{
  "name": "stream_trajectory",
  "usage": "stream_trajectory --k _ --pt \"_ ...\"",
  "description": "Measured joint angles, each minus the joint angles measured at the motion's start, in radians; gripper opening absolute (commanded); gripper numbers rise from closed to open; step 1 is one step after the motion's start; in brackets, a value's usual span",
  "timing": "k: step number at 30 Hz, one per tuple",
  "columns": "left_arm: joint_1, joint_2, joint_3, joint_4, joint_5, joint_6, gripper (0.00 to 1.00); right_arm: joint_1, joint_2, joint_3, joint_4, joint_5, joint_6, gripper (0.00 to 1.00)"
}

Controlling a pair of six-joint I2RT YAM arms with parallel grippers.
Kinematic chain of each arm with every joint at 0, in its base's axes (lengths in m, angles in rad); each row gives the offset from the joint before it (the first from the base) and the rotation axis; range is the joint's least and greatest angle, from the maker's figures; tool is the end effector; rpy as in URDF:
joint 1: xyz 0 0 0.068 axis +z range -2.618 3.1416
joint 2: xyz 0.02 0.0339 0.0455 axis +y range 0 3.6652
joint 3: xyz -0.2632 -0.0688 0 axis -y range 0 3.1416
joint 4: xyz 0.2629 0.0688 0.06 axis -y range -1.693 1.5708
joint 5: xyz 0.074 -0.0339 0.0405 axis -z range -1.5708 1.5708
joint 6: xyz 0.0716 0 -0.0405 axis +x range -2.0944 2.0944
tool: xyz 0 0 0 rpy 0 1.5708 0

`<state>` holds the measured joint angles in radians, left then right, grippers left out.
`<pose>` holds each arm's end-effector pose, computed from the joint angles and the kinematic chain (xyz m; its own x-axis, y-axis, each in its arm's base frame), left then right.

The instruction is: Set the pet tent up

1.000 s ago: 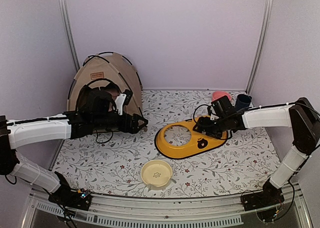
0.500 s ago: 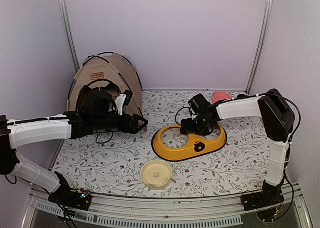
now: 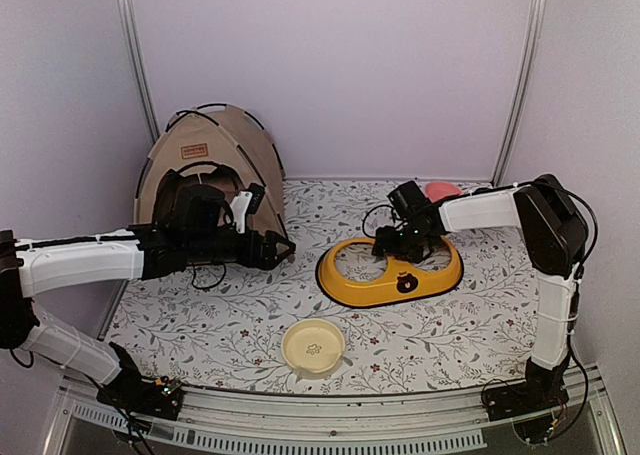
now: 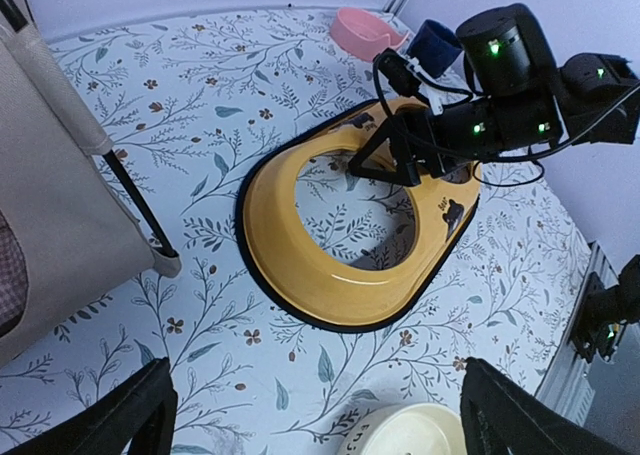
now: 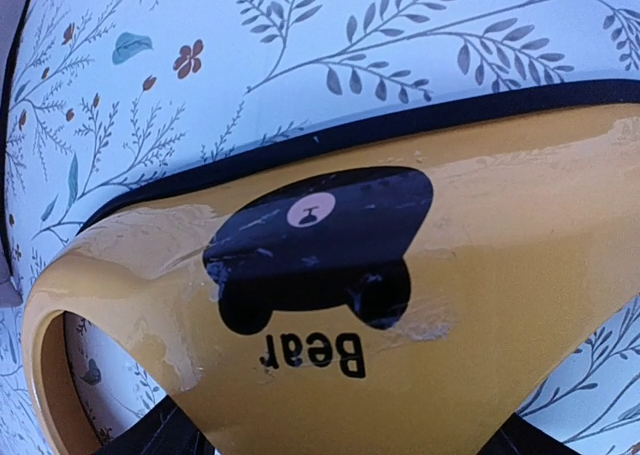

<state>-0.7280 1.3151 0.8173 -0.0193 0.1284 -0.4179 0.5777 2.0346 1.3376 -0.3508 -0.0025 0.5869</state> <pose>0.2471 -0.2325 0.2236 -0.6388 0.0302 -0.7688 0.5293 0.7425 -0.4106 0.3774 0.2462 0.1000 -0.9073 0.0696 -0.4147 -0.0537 0.9590 0.2784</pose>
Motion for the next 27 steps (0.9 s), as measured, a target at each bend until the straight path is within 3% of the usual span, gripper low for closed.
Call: stream_trajectory --k 10,17,27 --pt "-0.002 0.021 -0.076 0.0 0.049 -0.03 0.95 -0.01 -0.041 -0.072 0.098 -0.051 0.081 0.81" --pt "-0.077 0.079 -0.133 -0.031 0.095 -0.074 0.87 -0.002 -0.137 -0.185 0.187 -0.103 0.132 0.85" --pt "-0.185 0.091 -0.146 -0.142 0.096 -0.119 0.7 0.078 -0.145 -0.219 0.246 -0.14 0.158 0.91"
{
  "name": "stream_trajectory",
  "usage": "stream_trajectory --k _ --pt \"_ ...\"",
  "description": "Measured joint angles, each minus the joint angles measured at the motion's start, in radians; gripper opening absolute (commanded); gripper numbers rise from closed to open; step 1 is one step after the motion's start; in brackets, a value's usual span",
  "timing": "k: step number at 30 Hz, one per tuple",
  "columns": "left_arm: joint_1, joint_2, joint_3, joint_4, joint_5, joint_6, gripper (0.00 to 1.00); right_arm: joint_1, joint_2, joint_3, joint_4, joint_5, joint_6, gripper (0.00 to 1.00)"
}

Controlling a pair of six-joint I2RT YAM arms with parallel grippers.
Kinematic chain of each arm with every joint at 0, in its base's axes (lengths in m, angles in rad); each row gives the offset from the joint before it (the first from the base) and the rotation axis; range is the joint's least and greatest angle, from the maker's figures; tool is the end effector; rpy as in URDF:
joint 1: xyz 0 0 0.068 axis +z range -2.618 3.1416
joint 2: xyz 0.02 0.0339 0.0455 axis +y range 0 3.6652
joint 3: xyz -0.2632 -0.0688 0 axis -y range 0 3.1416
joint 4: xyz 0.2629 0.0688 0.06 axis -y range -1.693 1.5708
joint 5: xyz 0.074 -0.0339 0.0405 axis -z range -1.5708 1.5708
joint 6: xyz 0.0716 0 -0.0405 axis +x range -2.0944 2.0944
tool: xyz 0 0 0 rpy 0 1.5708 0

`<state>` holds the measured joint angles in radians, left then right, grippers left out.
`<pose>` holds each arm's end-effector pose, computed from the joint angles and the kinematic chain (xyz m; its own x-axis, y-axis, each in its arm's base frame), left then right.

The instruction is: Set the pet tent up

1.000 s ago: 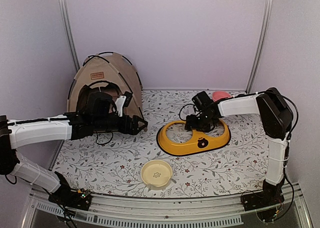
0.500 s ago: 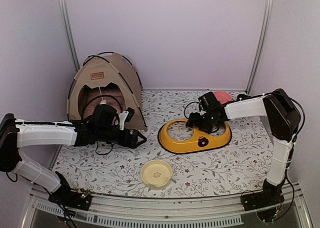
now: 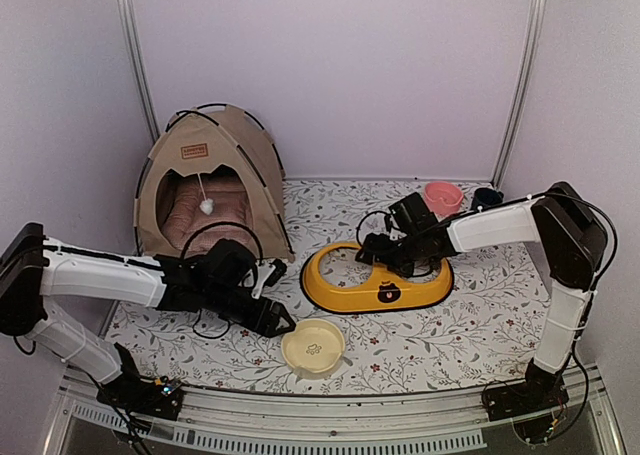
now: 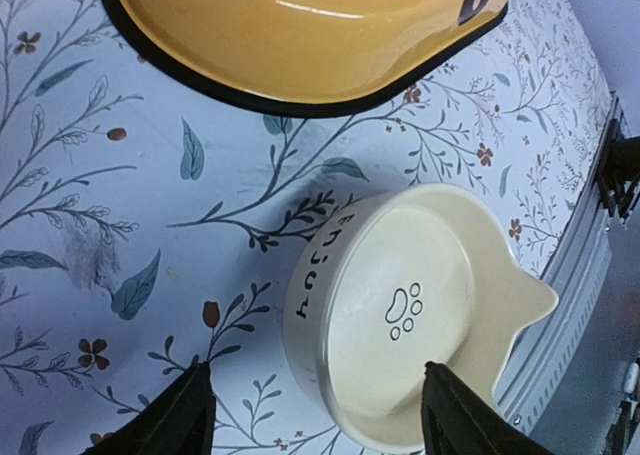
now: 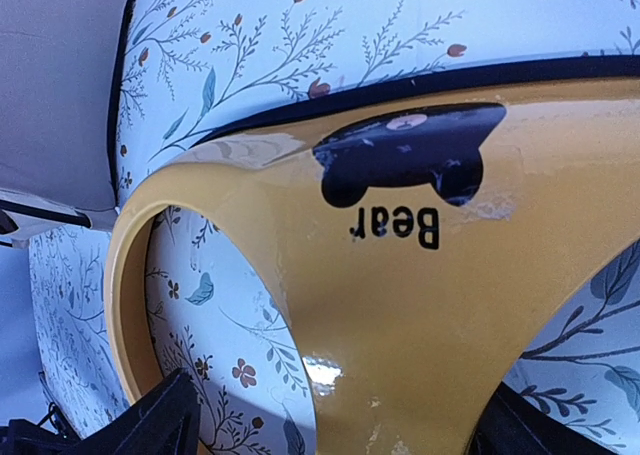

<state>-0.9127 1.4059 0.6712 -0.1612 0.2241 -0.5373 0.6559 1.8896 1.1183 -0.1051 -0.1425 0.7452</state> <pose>0.1721 -0.2486 0.1291 -0.8485 0.2817 -0.4480 0.4912 0.7341 -0.4689 0.3310 0.2676 0.1119 -0.9058 0.1499 -0.3963 -0.0837 0.8536 0.5142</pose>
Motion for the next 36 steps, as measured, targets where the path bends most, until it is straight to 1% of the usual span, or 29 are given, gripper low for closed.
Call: stream_trajectory --k 5,6,8,11,15,18,25,32,36 --pt "-0.032 0.053 0.005 -0.034 0.0 -0.007 0.67 0.003 -0.016 -0.007 -0.006 0.003 -0.006 1.0" --pt "-0.039 0.068 0.01 -0.042 0.0 -0.008 0.66 0.004 -0.026 -0.007 -0.009 0.008 -0.01 0.99" --pt "-0.058 0.111 0.034 -0.064 -0.002 -0.007 0.61 0.005 -0.05 -0.007 -0.016 0.018 -0.025 0.99" --pt "-0.079 0.166 0.081 -0.098 -0.011 -0.006 0.49 0.004 -0.093 -0.008 -0.04 0.039 -0.047 0.99" --pt "-0.09 0.215 0.145 -0.134 -0.034 -0.01 0.29 0.005 -0.163 -0.012 -0.067 0.075 -0.081 0.99" --pt "-0.092 0.24 0.185 -0.172 -0.061 -0.009 0.24 0.005 -0.218 -0.016 -0.085 0.104 -0.108 0.99" --pt "-0.094 0.275 0.247 -0.243 -0.12 0.003 0.01 0.005 -0.319 -0.018 -0.108 0.163 -0.159 0.99" --pt "-0.095 0.277 0.317 -0.306 -0.167 0.04 0.0 0.005 -0.338 -0.018 -0.116 0.187 -0.19 0.99" --pt "-0.095 0.277 0.4 -0.341 -0.206 0.092 0.0 0.005 -0.34 -0.012 -0.123 0.202 -0.204 0.99"
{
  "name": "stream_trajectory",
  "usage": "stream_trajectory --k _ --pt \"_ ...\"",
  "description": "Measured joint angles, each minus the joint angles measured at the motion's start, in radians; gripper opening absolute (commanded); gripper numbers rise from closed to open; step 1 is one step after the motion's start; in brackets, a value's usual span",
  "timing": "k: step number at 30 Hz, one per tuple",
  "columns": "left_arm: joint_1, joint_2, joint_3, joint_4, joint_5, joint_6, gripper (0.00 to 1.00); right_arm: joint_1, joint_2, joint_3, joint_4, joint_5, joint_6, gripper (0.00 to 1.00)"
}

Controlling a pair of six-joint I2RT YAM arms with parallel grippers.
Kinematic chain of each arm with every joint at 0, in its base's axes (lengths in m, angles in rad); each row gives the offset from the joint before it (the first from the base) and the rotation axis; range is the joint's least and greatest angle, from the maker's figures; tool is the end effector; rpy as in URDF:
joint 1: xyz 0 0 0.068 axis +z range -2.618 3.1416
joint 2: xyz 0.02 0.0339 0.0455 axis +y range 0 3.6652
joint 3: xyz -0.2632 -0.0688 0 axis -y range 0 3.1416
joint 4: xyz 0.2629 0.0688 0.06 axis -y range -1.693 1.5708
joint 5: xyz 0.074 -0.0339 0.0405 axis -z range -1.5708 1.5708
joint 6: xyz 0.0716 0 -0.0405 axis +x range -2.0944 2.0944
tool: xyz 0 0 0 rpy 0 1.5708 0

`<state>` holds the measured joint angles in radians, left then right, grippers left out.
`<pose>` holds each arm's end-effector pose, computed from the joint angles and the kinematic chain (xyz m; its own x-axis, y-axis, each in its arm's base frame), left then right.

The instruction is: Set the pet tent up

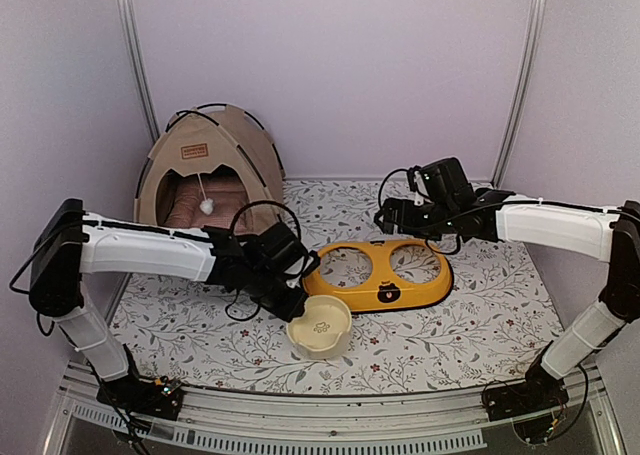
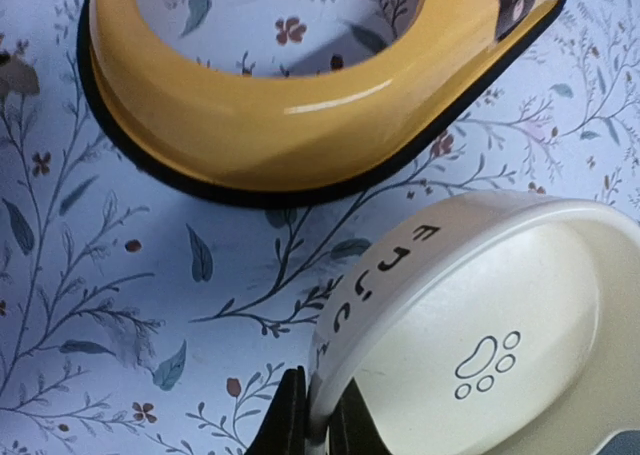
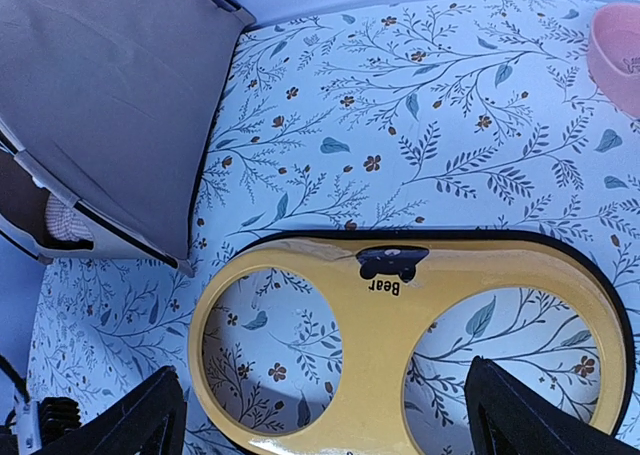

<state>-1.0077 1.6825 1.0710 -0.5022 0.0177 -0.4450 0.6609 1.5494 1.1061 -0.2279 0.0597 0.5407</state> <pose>0.1929 -0.3079 0.1426 -0.7981 0.4580 -0.3915 0.5607 0.8024 -0.2043 0.3117 0.2369 0.2276 -0.7173 0.0931 -0.6905 -0.2410 0.8967 0.3713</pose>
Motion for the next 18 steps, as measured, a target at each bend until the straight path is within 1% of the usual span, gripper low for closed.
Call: stream_trajectory --k 5,9,12,18 --pt "0.016 0.006 0.146 -0.021 -0.034 0.073 0.0 0.0 -0.033 0.01 -0.016 0.036 -0.015 0.99" --pt "0.053 0.042 0.253 -0.019 -0.045 0.127 0.0 0.0 -0.084 0.014 -0.023 0.065 -0.022 0.99" --pt "0.085 0.1 0.319 -0.023 -0.057 0.163 0.0 0.0 -0.132 0.013 -0.031 0.086 -0.025 0.99" --pt "0.148 0.266 0.46 -0.042 -0.092 0.224 0.0 0.0 -0.236 -0.011 -0.035 0.112 -0.027 0.99"
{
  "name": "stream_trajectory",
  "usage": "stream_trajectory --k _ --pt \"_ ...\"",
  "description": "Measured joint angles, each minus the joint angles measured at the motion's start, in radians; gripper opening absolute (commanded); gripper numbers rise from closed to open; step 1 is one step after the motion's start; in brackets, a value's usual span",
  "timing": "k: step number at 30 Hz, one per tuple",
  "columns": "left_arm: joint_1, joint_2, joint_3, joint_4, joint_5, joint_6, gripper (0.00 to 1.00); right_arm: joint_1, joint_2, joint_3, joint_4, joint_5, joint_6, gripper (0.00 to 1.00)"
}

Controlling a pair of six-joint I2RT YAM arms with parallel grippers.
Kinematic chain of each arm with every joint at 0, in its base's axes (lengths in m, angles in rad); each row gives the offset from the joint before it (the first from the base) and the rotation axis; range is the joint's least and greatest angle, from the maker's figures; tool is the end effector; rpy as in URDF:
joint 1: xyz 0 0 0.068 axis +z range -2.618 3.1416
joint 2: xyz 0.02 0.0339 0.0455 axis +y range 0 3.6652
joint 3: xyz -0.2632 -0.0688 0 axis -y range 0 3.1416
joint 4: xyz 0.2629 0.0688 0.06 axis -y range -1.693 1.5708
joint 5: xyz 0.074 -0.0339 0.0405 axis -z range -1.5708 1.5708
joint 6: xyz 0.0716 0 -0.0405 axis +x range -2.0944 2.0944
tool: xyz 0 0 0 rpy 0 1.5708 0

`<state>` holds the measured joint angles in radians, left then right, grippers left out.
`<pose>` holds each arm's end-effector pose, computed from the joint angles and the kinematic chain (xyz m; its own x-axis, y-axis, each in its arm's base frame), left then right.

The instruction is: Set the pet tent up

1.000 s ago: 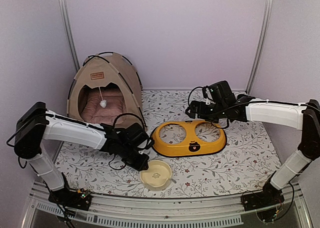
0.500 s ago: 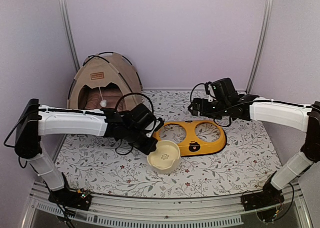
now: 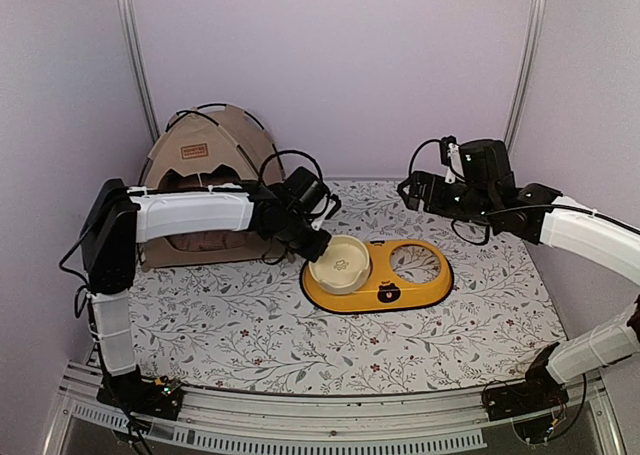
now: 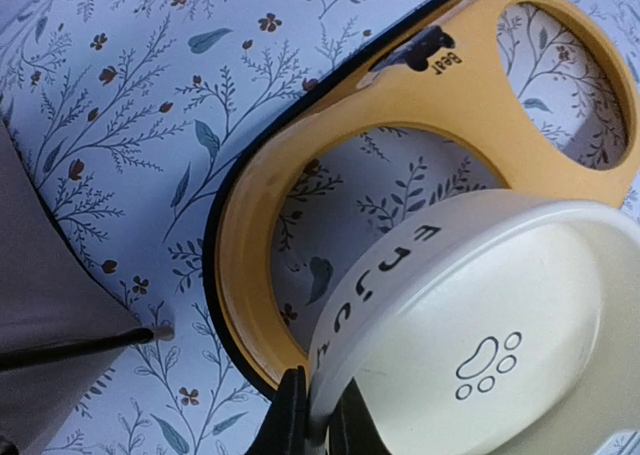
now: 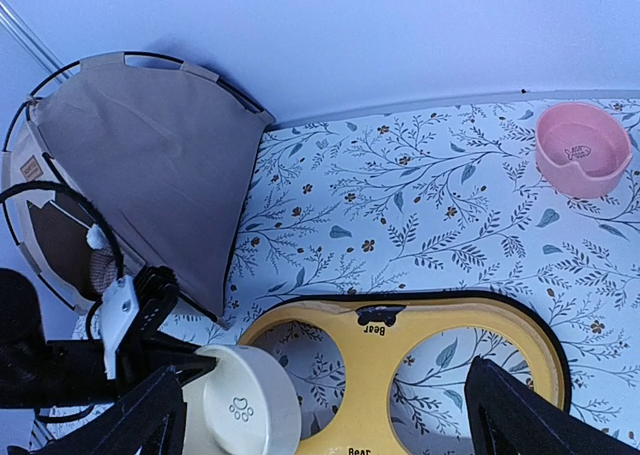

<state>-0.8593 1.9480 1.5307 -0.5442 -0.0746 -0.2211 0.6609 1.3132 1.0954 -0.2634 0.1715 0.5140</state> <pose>0.3075 -0.3486 0.1873 -0.6820 0.4561 -0.5718 0.5923 0.8030 -0.0659 0.2844 0.2056 0.3029 -0.5568 0.1807 -0.8107 -0.2430 0.8979 0.3670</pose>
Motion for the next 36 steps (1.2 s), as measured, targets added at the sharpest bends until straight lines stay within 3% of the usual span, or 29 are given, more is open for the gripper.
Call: stream_trajectory --k 7,36 --pt "0.052 0.131 0.096 -0.015 -0.019 0.039 0.0 0.0 -0.055 -0.043 -0.01 0.002 0.002 0.99" --pt "0.062 0.275 0.335 -0.044 0.002 0.091 0.01 0.0 -0.084 -0.093 -0.014 -0.053 0.013 0.99"
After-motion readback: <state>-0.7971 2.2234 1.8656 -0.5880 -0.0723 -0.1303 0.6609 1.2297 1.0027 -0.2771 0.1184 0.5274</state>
